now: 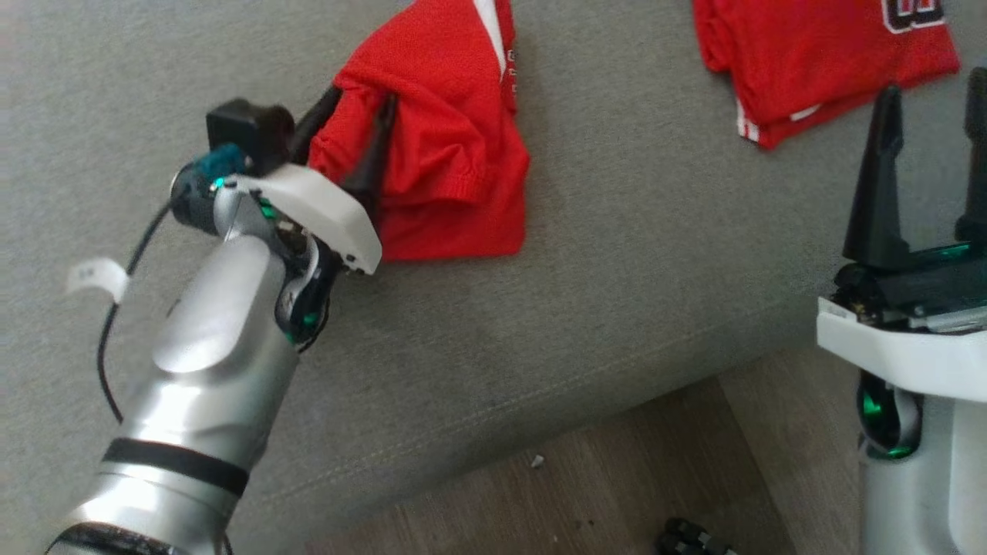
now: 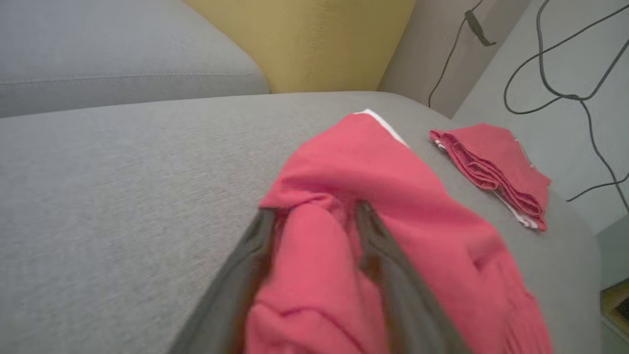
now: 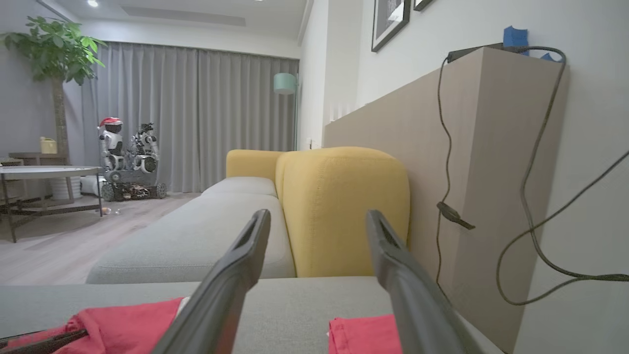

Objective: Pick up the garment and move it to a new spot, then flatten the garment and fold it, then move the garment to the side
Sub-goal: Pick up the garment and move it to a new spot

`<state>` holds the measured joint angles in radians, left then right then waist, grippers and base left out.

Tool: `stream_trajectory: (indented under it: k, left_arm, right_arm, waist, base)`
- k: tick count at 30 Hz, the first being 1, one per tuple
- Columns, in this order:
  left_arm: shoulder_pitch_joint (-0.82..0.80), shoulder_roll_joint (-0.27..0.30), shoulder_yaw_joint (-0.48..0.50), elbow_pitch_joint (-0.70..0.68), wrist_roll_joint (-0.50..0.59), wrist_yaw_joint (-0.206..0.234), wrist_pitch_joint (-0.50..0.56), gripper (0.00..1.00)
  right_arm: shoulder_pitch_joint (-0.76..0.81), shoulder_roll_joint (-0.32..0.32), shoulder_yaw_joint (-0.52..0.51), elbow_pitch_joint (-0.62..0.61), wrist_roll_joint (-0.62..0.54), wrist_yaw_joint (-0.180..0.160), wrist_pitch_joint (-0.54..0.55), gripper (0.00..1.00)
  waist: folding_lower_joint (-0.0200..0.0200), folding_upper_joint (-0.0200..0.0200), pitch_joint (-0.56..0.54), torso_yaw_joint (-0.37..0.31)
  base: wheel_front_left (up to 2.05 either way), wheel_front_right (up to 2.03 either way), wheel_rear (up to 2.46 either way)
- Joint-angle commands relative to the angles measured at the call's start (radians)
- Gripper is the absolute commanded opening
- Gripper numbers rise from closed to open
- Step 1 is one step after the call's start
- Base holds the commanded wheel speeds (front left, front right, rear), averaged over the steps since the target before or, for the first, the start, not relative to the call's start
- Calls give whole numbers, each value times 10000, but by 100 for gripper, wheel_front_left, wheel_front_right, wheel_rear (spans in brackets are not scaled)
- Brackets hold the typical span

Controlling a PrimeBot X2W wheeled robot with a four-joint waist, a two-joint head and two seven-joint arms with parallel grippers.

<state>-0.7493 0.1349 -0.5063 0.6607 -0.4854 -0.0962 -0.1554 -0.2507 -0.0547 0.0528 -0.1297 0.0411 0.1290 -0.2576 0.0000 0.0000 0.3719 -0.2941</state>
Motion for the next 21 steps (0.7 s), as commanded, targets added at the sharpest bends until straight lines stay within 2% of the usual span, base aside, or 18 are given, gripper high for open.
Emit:
stream_trajectory:
  k: [1, 4, 6, 7, 10, 14, 16, 21]
  left_arm:
    - [-482, 59, 212, 36, 283, 150, -588, 100]
    - [-339, -85, 347, 81, 633, 605, -1004, 100]
    - [-11, -185, 696, -516, 805, 962, -1051, 100]
    - [-11, -185, 696, -516, 805, 962, -1051, 100]
    - [1013, -322, 1483, -2067, 1093, 1339, -1058, 100]
    - [2758, -527, 2416, -3969, 1497, 1447, -1061, 100]
    - [3680, -609, 2772, -4842, 1856, 1519, -1061, 100]
    - [5573, -752, 3325, -6849, 3121, 2039, -1062, 100]
  right_arm:
    - [-148, 31, 284, -430, 5, 17, -42, 100]
    - [-67, 36, 247, -499, -140, 17, -42, 100]
    - [39, 39, 41, -495, -288, 17, -42, 100]
    - [39, 39, 41, -495, -288, 17, -42, 100]
    - [301, 41, -112, -241, -327, 17, -42, 100]
    - [708, 43, 19, 250, -325, 17, -42, 100]
    - [948, 43, -7, 465, -310, 17, -42, 100]
    - [1439, 44, -38, 757, -186, 17, -42, 100]
  waist:
    - [0, 0, -99, 303]
    - [0, 0, -416, 714]
    - [0, 0, -660, 1067]
    - [0, 0, -660, 1067]
    - [0, 0, -1029, 1658]
    - [0, 0, -1676, 2460]
    - [0, 0, -2018, 2833]
    - [0, 0, -2614, 3503]
  base:
    - [0, 0, 0]
    - [0, 0, 0]
    - [0, 0, 0]
    - [0, 0, 0]
    - [0, 0, 0]
    - [0, 0, 0]
    - [0, 0, 0]
    - [0, 0, 0]
